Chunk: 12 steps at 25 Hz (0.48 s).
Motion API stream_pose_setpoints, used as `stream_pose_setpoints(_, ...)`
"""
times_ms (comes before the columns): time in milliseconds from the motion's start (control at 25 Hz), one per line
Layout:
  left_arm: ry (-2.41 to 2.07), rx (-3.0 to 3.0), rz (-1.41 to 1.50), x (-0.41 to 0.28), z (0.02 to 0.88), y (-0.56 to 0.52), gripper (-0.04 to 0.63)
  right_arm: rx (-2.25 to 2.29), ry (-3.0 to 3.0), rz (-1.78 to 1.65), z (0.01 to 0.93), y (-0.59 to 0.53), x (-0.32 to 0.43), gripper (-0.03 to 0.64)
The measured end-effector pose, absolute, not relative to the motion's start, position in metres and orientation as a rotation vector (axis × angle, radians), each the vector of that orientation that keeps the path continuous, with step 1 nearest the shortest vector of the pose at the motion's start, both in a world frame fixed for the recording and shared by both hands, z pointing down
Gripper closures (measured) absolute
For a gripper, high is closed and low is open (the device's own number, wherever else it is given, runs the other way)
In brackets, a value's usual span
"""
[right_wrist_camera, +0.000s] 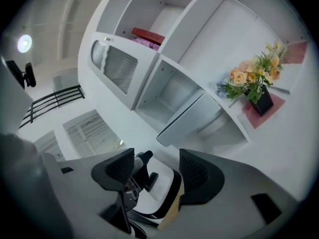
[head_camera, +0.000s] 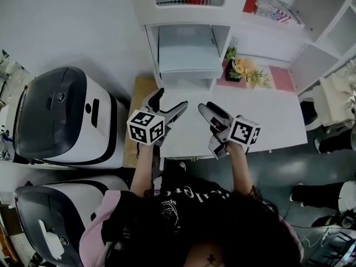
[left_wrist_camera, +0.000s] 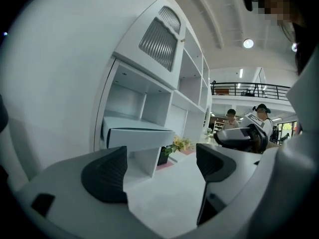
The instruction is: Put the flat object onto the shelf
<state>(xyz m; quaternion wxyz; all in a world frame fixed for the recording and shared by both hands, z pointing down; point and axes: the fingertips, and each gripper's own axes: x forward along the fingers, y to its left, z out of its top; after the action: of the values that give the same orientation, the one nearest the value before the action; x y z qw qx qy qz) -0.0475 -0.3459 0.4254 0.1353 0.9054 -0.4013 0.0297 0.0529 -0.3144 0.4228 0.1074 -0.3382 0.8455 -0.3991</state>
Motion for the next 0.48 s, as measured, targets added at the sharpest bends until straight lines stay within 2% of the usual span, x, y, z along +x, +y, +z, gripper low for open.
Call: stream_pose_setpoints(480, -1.12, 2.601, -0.006, 0.004, 0.425, -0.225, 0.146, -0.988, 2.659, -1.016, 0.42, -0.22, 0.088, 0.311)
